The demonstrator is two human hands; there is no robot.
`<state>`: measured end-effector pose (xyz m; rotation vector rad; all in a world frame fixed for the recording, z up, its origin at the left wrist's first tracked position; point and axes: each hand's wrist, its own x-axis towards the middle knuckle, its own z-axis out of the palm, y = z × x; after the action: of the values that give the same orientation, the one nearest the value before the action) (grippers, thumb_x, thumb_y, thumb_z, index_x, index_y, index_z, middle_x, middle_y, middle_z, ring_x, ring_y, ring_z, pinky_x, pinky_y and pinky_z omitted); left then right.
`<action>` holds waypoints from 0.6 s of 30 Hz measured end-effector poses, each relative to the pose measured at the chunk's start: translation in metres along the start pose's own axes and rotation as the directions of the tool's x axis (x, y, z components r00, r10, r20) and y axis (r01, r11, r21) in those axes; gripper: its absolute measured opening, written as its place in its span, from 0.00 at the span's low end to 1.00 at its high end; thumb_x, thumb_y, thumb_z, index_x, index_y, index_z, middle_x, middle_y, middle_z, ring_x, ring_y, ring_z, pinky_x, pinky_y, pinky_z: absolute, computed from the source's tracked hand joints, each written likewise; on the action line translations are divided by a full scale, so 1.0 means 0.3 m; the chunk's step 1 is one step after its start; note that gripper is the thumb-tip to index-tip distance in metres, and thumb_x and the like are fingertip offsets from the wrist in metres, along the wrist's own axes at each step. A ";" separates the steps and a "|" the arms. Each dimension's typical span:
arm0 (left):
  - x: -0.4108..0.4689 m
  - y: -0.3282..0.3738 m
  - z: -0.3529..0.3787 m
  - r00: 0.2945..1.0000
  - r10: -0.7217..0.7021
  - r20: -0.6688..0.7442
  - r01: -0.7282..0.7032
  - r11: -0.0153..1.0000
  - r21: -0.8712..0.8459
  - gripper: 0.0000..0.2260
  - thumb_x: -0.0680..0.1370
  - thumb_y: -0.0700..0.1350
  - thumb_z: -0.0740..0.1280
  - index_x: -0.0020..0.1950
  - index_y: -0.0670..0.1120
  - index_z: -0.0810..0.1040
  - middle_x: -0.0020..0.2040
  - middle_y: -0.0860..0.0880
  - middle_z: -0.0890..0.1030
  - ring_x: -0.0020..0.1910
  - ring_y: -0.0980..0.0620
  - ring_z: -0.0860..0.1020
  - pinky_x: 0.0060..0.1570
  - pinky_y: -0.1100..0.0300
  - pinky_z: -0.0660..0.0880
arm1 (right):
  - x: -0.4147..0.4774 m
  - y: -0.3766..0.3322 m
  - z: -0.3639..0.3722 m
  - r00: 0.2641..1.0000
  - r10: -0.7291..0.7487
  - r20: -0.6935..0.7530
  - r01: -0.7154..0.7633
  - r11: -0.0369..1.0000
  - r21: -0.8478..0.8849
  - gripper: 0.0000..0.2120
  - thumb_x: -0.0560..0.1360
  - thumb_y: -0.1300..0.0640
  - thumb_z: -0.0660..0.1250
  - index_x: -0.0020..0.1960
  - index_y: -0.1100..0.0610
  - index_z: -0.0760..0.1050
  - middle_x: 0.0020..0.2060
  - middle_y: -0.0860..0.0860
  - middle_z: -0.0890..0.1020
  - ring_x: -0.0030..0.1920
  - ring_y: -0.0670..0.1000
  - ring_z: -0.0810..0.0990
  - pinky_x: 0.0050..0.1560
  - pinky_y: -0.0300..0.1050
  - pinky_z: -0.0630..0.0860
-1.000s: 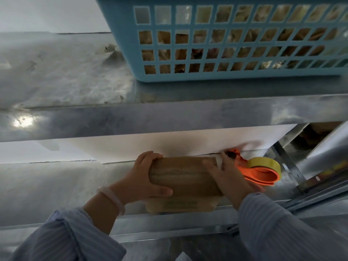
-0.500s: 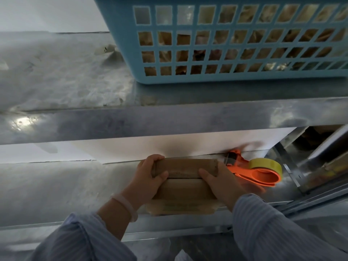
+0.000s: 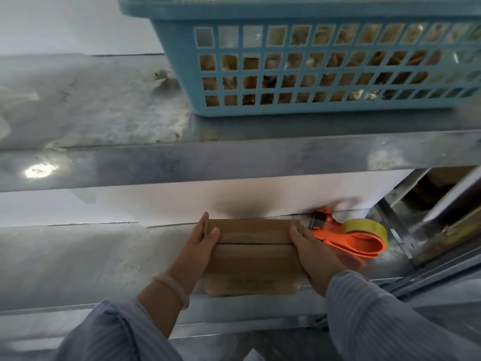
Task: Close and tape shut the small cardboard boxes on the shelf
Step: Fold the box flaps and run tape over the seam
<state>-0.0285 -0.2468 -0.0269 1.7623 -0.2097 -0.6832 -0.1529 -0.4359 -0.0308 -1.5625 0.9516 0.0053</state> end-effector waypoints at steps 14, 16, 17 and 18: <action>-0.115 -0.055 0.063 0.951 0.304 -0.058 -0.286 0.935 0.211 0.40 0.72 0.53 0.72 0.78 0.58 0.52 0.67 0.61 0.60 0.65 0.62 0.65 0.55 0.74 0.71 | -0.193 0.147 0.028 0.924 -0.027 -0.382 0.143 0.950 0.278 0.16 0.67 0.36 0.71 0.48 0.44 0.74 0.50 0.52 0.81 0.52 0.56 0.80 0.55 0.64 0.77; -0.113 -0.051 0.073 0.928 0.345 -0.142 -0.293 0.909 0.297 0.33 0.74 0.51 0.71 0.75 0.58 0.59 0.66 0.57 0.63 0.63 0.58 0.68 0.59 0.65 0.74 | -0.208 0.171 0.051 0.914 -0.050 -0.403 0.161 0.955 0.247 0.11 0.73 0.46 0.72 0.49 0.48 0.73 0.49 0.54 0.80 0.50 0.56 0.80 0.54 0.64 0.78; -0.124 -0.048 0.084 0.930 0.339 -0.140 -0.291 0.915 0.278 0.30 0.75 0.52 0.70 0.73 0.59 0.62 0.65 0.56 0.65 0.62 0.58 0.69 0.57 0.64 0.76 | -0.202 0.188 0.066 0.921 -0.062 -0.384 0.161 0.960 0.229 0.08 0.75 0.49 0.71 0.49 0.50 0.73 0.48 0.54 0.80 0.49 0.56 0.80 0.53 0.64 0.78; -0.138 -0.050 0.098 0.937 0.334 -0.102 -0.301 0.921 0.249 0.28 0.75 0.55 0.68 0.72 0.60 0.62 0.65 0.55 0.66 0.63 0.58 0.69 0.57 0.65 0.76 | -0.197 0.195 0.080 0.936 -0.083 -0.341 0.156 0.969 0.193 0.06 0.75 0.51 0.70 0.48 0.50 0.74 0.47 0.54 0.80 0.48 0.55 0.80 0.52 0.63 0.79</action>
<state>-0.0812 -0.2466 -0.0315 1.9318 -0.4823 -0.3032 -0.2128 -0.3784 -0.0552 -1.4390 1.0748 -0.4479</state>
